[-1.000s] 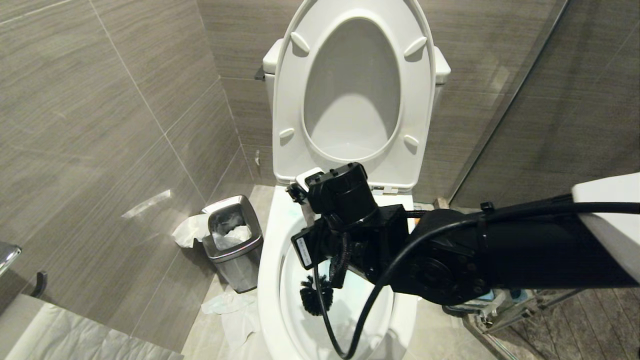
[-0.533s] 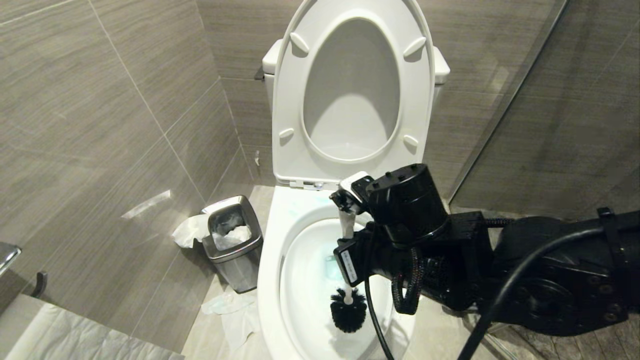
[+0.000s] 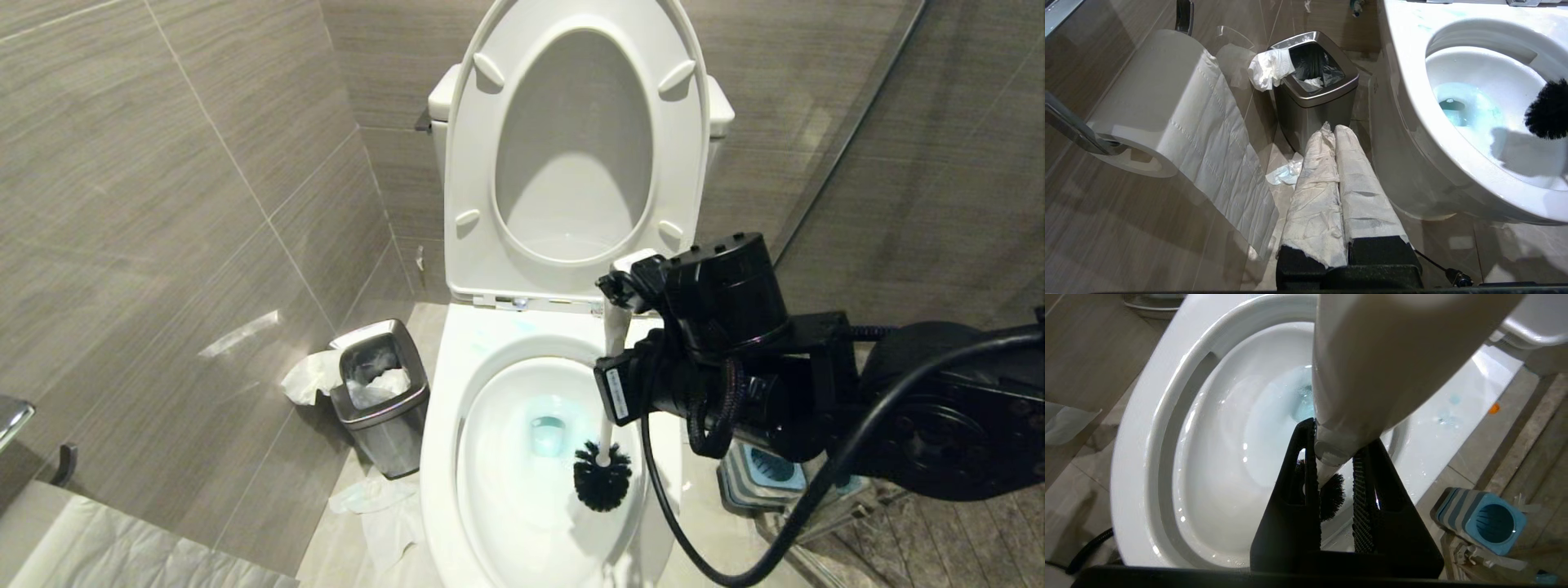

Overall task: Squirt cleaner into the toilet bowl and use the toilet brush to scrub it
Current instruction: Scrub the toilet bowl

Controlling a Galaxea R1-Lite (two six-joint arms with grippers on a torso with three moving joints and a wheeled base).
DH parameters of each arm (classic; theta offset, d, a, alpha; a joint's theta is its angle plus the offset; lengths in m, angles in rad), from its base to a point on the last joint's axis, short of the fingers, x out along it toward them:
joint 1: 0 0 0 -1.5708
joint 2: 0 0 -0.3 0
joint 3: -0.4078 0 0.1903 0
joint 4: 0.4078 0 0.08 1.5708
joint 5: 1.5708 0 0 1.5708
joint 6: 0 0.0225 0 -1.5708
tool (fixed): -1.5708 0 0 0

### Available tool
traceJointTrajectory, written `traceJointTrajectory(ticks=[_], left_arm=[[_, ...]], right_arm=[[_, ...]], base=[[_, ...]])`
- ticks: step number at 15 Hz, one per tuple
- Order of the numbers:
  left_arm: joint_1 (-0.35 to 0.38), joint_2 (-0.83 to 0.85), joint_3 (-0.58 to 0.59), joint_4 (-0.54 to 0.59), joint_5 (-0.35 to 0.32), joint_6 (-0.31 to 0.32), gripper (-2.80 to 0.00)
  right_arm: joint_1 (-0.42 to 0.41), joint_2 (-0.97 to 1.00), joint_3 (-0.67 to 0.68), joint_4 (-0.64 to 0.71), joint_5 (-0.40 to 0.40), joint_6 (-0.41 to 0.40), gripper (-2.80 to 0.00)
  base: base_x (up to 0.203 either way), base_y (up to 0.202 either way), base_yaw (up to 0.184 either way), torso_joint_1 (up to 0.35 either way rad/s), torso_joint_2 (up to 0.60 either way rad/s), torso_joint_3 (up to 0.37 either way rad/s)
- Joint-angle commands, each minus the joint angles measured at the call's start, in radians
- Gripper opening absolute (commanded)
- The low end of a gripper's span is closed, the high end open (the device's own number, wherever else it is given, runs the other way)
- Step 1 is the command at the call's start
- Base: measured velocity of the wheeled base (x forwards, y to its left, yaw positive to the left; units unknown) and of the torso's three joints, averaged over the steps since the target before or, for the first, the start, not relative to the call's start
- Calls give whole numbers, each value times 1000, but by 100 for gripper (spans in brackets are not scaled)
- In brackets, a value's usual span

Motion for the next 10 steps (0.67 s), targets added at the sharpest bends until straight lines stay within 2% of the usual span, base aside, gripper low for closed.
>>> traceJointTrajectory(ticks=[1, 4, 10], left_arm=[[0, 0, 2, 0, 0, 0, -280], [0, 0, 2, 0, 1, 0, -280], [0, 0, 2, 0, 0, 0, -280]], right_arm=[[-37, 30, -22, -16, -2, -2, -280], [-74, 96, -88, -64, -5, -8, -280], [-97, 252, -256, -67, -5, -10, -280]], base=[[0, 0, 0, 0, 0, 0], [0, 0, 0, 0, 0, 0], [0, 0, 0, 0, 0, 0]])
